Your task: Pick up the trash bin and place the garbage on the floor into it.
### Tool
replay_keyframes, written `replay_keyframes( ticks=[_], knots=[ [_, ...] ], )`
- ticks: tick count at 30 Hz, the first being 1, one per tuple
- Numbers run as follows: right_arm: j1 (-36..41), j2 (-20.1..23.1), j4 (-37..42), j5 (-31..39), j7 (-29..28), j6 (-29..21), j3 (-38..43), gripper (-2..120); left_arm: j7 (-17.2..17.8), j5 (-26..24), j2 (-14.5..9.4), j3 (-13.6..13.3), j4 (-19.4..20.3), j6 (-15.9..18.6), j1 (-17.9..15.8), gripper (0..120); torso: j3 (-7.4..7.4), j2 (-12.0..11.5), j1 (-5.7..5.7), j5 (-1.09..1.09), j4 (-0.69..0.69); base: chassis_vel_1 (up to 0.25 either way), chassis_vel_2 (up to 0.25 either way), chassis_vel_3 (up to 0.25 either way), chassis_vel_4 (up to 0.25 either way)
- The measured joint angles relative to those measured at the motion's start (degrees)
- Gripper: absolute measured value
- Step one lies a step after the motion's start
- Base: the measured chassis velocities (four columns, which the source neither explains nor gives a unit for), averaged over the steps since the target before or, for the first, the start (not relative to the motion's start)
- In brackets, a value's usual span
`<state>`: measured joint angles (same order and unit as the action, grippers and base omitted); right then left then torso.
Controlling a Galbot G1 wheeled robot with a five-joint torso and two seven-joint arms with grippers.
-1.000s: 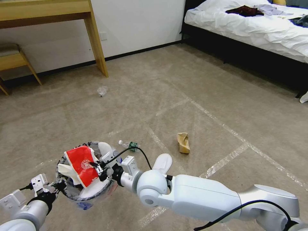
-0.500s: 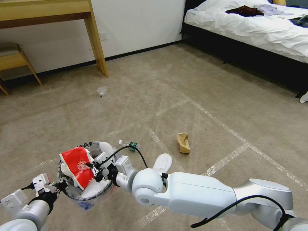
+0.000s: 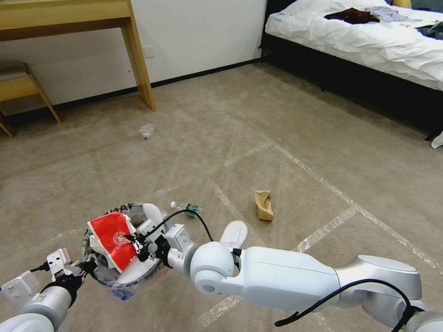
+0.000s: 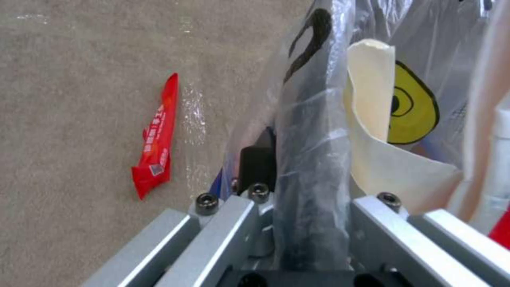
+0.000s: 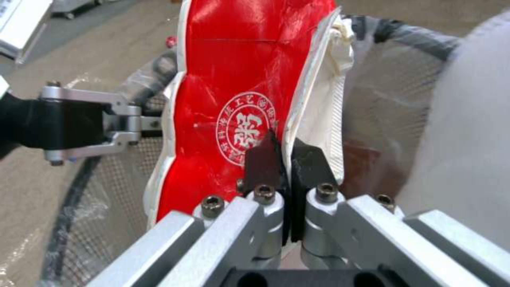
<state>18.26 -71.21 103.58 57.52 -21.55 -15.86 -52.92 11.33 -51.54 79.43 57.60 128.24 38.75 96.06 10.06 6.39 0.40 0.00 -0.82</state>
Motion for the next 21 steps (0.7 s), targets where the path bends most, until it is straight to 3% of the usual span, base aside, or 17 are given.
replay_keyframes(
  ticks=[21],
  knots=[
    [-3.33, -0.78, -0.31, 2.45, -6.99, -7.5, -2.73, 0, 0.01, 0.06, 0.16, -0.54, -0.52, 0.02, -0.53, 1, 0.0, 0.0, 0.0, 0.0, 0.0, 0.0, 0.0, 0.0, 0.0]
  ],
)
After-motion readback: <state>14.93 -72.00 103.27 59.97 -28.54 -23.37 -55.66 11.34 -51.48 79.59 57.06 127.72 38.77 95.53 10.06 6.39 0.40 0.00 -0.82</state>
